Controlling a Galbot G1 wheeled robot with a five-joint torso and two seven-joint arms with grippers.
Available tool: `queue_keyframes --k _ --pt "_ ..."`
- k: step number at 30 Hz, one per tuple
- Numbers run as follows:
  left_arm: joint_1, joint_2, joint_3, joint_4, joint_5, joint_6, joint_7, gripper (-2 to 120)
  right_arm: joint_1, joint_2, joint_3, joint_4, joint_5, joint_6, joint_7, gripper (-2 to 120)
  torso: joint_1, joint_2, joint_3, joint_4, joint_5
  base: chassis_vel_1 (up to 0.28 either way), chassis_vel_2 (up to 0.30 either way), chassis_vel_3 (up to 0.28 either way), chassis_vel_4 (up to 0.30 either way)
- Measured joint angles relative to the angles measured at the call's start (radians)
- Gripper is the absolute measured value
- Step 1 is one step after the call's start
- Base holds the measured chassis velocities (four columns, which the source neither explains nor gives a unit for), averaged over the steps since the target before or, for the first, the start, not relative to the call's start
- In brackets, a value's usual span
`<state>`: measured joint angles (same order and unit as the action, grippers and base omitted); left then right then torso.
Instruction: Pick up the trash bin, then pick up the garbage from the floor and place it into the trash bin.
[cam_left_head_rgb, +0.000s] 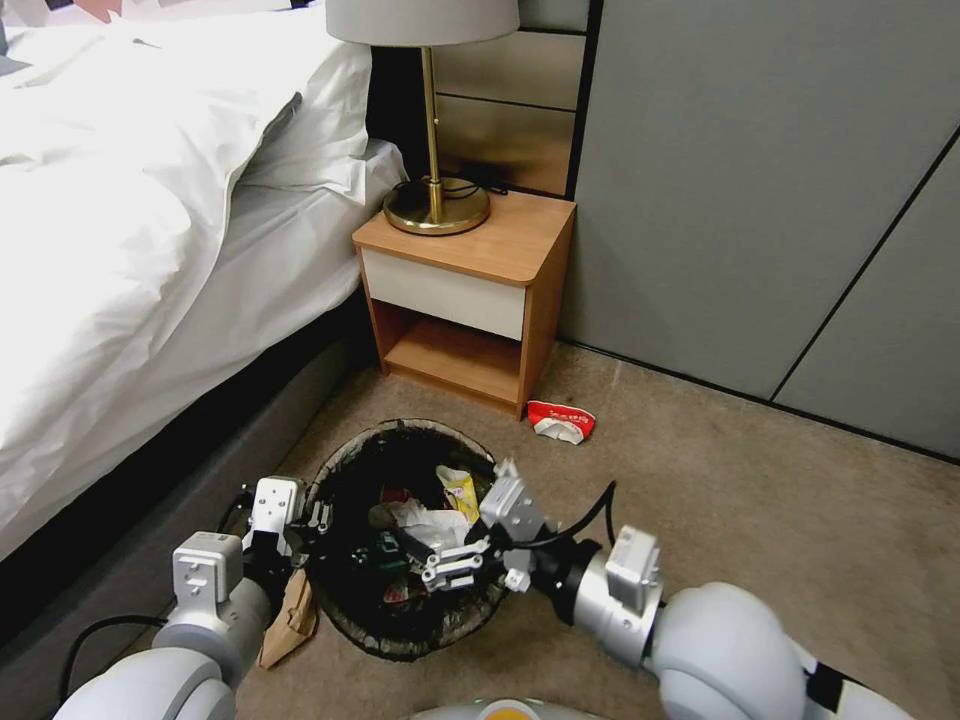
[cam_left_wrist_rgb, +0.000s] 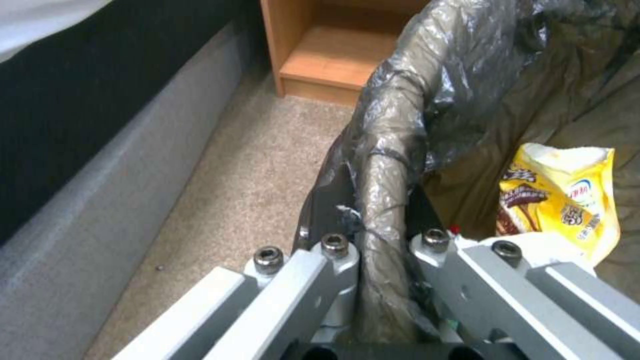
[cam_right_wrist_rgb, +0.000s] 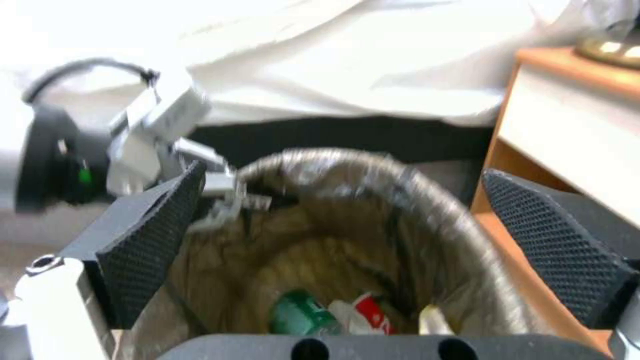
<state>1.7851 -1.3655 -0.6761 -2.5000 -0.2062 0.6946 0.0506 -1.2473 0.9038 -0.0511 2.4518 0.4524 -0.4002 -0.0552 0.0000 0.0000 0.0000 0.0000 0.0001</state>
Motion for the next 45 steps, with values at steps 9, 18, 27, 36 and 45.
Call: queue_keyframes --k 9,18,27,36,45 --pt "-0.004 0.001 0.000 0.000 -0.003 0.000 0.001 1 -0.042 -0.015 0.135 0.051 0.044 -0.004 0.028 100 0.000 0.000 0.000 0.0000 0.0000 0.000 0.000 0.000 0.000" --pt "-0.008 0.000 -0.018 0.000 -0.015 0.000 0.001 1 -0.178 0.031 0.292 0.051 0.048 0.036 0.190 100 0.000 0.000 0.000 0.0000 0.0000 0.000 0.000 0.000 0.000" --pt "-0.011 -0.014 -0.034 0.000 -0.038 0.000 0.001 1 -0.455 0.270 0.578 0.050 -0.221 0.187 0.194 100 0.000 0.000 0.000 -0.0003 -0.0001 0.000 0.000 0.000 0.000" --pt "0.001 -0.046 -0.053 0.000 -0.041 0.001 -0.005 1 -0.550 0.409 0.617 0.032 -0.334 0.278 0.206 100 0.000 0.000 0.000 0.0002 -0.0002 0.000 0.000 0.000 0.000" --pt "0.002 -0.059 -0.052 0.000 -0.036 0.000 -0.005 1 -0.564 0.428 0.594 0.032 -0.329 0.291 0.240 100 0.000 0.000 0.000 0.0000 -0.0001 0.000 0.000 0.000 0.000"
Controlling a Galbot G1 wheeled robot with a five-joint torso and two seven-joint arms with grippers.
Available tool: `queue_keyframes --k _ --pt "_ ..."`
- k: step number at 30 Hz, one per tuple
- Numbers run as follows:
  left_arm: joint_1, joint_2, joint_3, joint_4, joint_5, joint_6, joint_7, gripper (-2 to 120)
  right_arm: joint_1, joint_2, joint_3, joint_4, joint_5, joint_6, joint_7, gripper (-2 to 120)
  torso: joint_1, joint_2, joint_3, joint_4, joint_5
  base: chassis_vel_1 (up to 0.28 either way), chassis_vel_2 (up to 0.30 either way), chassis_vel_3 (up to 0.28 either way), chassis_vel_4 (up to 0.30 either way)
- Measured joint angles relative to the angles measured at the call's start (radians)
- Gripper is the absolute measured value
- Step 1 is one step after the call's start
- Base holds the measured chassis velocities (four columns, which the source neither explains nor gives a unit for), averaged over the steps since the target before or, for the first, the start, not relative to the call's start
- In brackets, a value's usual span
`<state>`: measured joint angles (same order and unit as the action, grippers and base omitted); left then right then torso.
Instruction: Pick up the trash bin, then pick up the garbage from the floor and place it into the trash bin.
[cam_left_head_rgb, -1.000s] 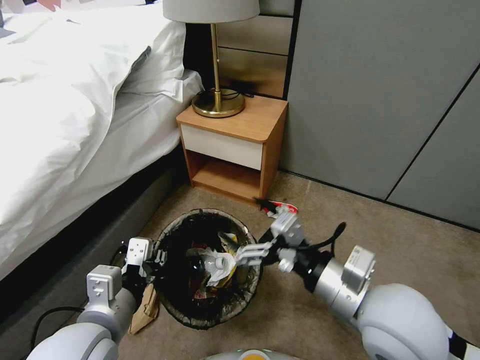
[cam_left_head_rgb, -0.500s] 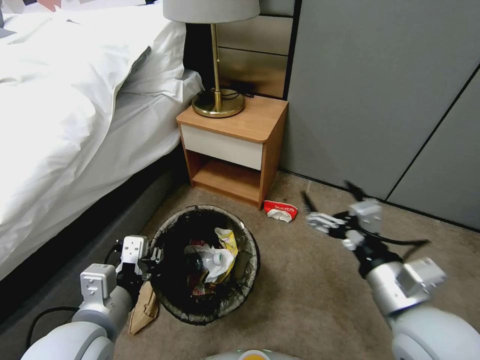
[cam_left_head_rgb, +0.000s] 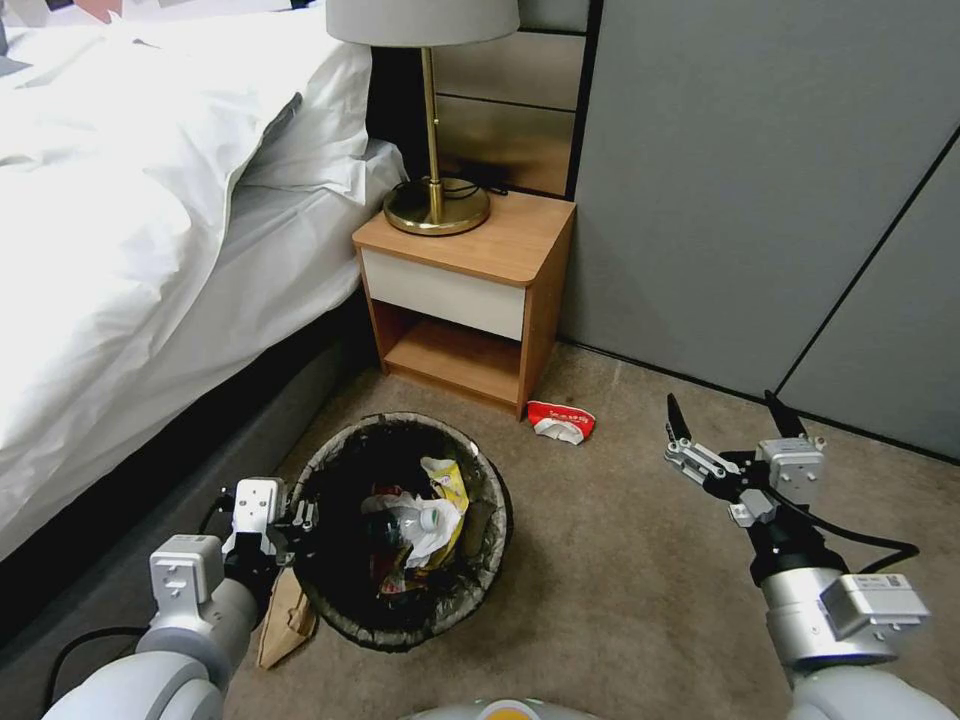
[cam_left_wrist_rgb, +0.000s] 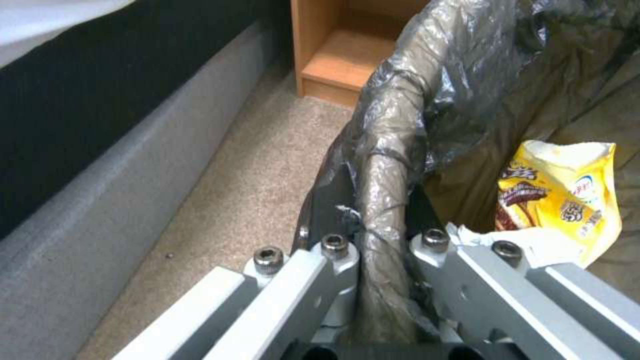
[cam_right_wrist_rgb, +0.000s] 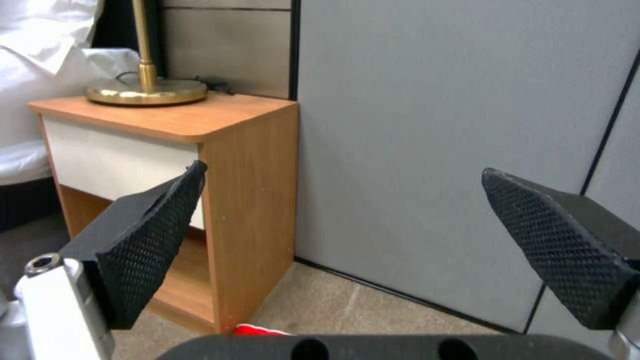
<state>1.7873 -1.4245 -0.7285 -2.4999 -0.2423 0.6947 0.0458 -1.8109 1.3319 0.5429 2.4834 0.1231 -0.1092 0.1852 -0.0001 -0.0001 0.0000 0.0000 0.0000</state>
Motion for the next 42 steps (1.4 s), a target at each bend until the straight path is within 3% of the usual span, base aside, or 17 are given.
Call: queue_keyframes --k 34,37,42 --pt "0.001 -0.004 0.005 0.000 -0.003 -0.002 0.000 1 0.043 0.003 -0.035 -0.088 -0.011 0.010 0.027 100 0.000 0.000 0.000 0.0000 0.0001 -0.033 0.041 0.037 -0.045" --pt "0.004 -0.003 0.004 0.000 -0.004 -0.002 0.000 1 0.060 -0.005 -0.026 -0.114 -0.002 -0.003 0.010 100 0.000 0.000 0.000 0.0000 -0.0001 0.000 0.000 0.000 0.000" --pt "0.016 -0.003 0.002 0.000 -0.004 -0.002 0.000 1 0.148 -0.044 0.026 -0.223 0.049 -0.076 -0.132 100 0.000 0.000 0.000 -0.0001 0.0001 0.000 0.000 0.000 0.000"
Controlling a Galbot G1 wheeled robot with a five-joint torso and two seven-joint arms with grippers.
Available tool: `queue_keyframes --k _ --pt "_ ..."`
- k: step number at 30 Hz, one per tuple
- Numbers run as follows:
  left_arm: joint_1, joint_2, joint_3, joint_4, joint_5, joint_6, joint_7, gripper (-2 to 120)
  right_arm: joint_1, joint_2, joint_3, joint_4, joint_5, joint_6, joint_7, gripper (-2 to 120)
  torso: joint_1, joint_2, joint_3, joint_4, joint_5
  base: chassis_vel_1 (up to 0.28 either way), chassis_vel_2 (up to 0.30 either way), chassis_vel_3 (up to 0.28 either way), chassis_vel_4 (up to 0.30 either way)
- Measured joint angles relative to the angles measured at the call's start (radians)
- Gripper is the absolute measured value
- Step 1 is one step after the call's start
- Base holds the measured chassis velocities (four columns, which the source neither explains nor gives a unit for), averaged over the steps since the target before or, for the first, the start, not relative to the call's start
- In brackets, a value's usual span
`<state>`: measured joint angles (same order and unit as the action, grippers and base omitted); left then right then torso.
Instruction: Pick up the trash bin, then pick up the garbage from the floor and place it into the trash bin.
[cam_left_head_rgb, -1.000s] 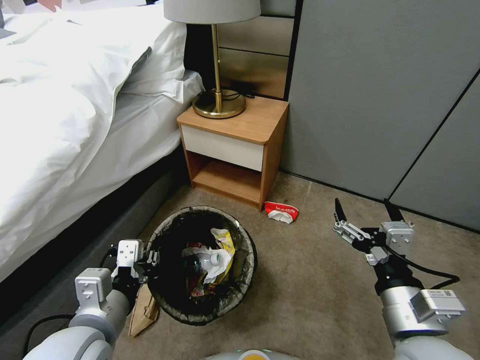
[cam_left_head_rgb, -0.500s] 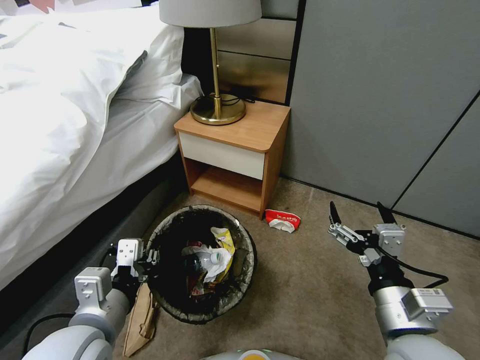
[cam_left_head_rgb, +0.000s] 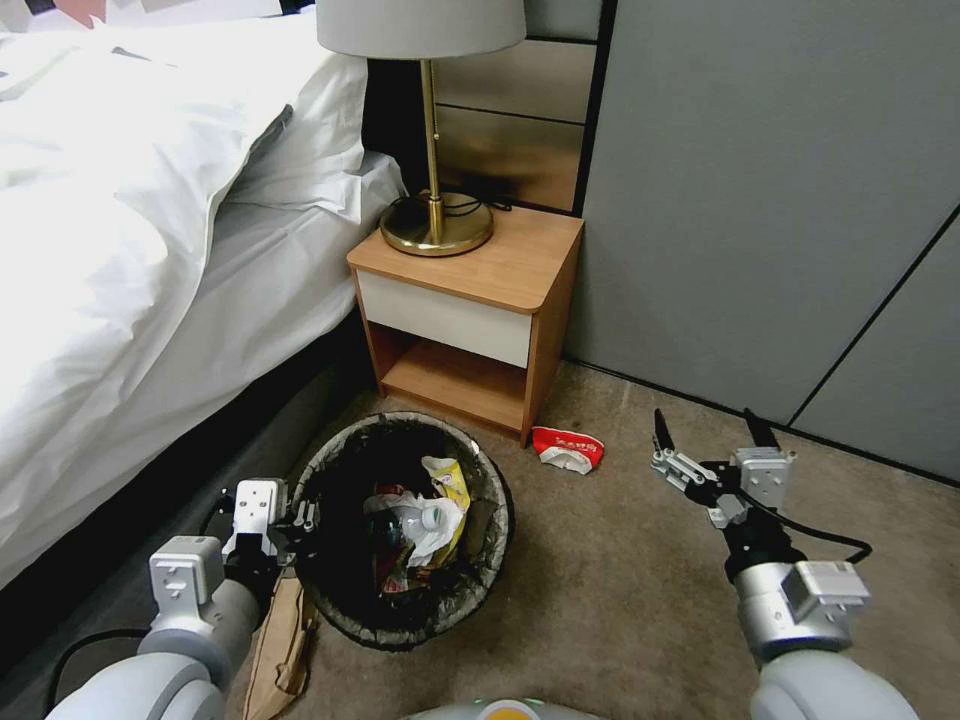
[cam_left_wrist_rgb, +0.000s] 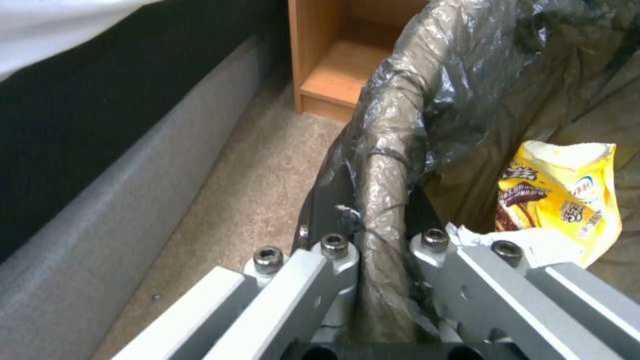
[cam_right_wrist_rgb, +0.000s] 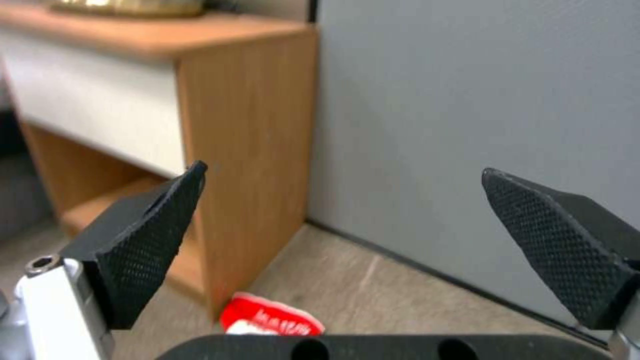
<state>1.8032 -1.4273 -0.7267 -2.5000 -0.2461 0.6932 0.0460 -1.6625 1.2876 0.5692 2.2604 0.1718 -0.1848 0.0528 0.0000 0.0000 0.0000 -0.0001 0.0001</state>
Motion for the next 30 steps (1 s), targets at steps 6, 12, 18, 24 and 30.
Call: queue_keyframes --k 6,12,18,24,30 --pt "0.010 0.004 -0.002 0.000 -0.002 0.003 -0.003 1 0.135 -0.113 -0.022 -0.185 0.072 -0.047 -0.083 100 0.000 0.000 0.000 0.0003 0.0001 0.000 0.000 0.000 0.000" --pt "0.019 0.007 -0.004 0.000 -0.002 0.004 -0.007 1 0.239 -0.218 -0.082 -0.337 0.128 -0.073 -0.123 100 0.000 0.000 0.000 0.0002 0.0002 0.000 0.000 0.000 0.000" --pt "0.024 0.002 -0.007 0.000 -0.002 -0.003 -0.013 1 0.347 -0.274 -0.148 -0.412 0.283 -0.193 -0.135 100 0.000 0.000 0.000 0.0002 -0.0001 0.000 0.000 0.000 0.000" --pt "0.030 0.008 -0.016 0.000 -0.002 -0.008 -0.018 1 0.497 -0.305 -0.233 -0.556 0.290 -0.240 -0.178 100 0.000 0.000 0.000 0.0004 -0.0001 0.000 0.000 0.000 0.000" --pt "0.036 0.003 -0.016 0.000 0.007 -0.008 -0.019 1 0.613 -0.317 -0.334 -0.723 0.269 -0.259 -0.236 100 0.000 0.000 0.000 0.0001 0.0000 0.000 0.000 0.000 0.000"
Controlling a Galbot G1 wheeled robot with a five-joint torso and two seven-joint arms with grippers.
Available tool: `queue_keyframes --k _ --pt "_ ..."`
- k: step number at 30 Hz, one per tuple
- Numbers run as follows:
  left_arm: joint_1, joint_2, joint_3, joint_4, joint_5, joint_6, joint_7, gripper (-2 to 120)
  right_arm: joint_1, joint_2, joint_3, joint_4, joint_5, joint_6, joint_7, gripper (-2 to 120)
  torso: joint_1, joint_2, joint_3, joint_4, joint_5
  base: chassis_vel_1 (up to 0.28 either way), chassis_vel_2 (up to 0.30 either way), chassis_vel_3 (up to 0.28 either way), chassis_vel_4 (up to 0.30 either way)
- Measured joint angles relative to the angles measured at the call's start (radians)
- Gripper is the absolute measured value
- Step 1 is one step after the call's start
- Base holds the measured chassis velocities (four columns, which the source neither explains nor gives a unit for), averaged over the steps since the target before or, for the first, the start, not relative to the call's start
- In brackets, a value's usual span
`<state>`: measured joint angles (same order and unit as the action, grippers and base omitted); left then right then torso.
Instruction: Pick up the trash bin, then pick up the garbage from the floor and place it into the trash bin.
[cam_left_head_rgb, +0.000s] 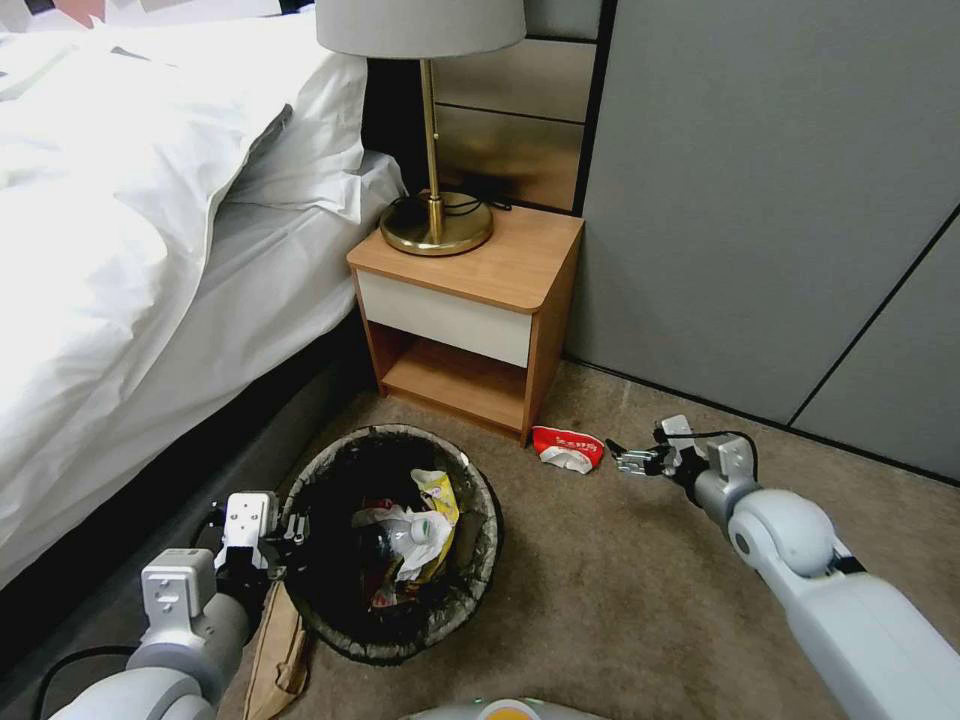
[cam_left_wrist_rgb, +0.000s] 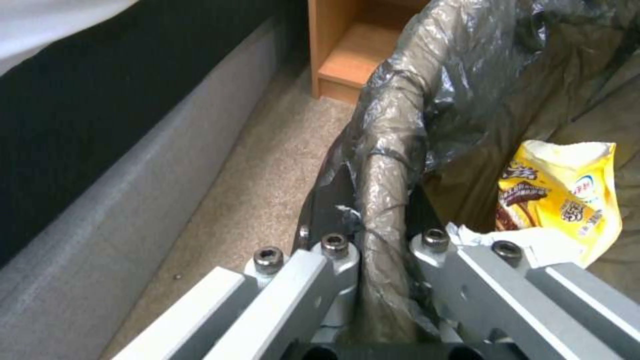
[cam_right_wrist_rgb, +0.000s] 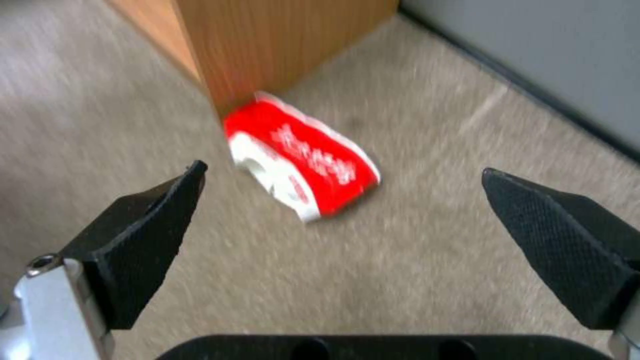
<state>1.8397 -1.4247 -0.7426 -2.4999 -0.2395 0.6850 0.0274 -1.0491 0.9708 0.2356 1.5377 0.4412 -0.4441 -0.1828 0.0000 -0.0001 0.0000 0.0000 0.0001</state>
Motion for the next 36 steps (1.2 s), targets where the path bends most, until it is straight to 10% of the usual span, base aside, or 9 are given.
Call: queue_keyframes --k 36 --pt "0.008 -0.033 0.002 0.000 0.034 -0.009 -0.010 1 0.364 0.272 -0.267 -0.567 -0.248 0.127 -0.026 100 0.000 0.000 0.000 0.0000 -0.0002 0.000 0.000 0.000 0.000"
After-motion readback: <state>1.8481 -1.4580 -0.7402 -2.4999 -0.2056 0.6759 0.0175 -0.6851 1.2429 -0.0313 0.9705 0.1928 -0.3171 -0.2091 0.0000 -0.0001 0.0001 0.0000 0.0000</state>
